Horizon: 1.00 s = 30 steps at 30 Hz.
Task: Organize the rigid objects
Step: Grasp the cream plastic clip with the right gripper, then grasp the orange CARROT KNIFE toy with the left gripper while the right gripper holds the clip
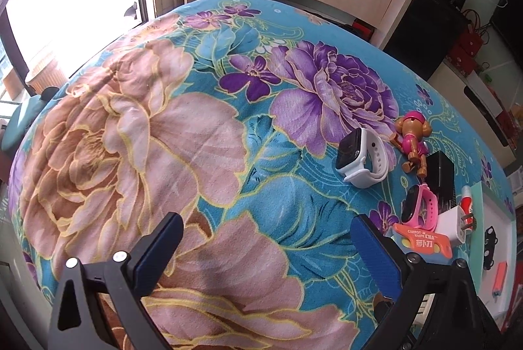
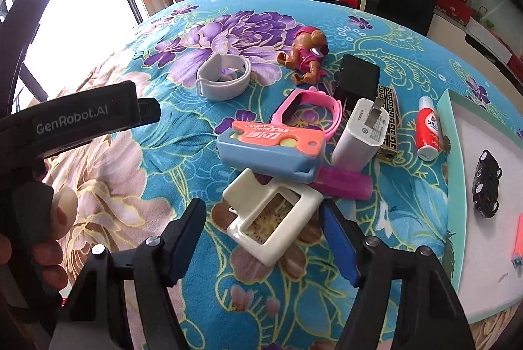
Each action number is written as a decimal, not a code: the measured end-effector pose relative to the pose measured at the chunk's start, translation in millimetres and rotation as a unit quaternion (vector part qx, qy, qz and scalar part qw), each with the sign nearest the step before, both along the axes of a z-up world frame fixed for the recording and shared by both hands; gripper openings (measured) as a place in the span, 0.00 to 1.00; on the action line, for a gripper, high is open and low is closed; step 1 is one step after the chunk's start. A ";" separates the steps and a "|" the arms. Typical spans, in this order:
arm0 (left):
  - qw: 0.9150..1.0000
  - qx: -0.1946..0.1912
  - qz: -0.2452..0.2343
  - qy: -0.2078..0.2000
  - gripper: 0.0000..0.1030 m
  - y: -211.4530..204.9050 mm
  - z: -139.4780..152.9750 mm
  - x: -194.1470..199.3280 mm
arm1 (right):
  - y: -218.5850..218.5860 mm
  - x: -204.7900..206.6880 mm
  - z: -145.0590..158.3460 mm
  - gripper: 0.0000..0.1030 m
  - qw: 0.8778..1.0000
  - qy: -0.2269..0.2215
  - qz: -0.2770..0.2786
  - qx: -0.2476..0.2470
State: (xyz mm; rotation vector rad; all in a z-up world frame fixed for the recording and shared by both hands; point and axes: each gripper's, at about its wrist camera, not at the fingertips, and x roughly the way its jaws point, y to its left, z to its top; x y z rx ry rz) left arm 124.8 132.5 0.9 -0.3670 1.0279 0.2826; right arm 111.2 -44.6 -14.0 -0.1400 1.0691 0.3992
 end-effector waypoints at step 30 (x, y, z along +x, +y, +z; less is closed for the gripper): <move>0.994 0.002 -0.111 -0.023 1.00 -63.5 14.0 12.1 | -99.1 15.3 38.8 0.55 0.990 -0.043 -0.127 0.039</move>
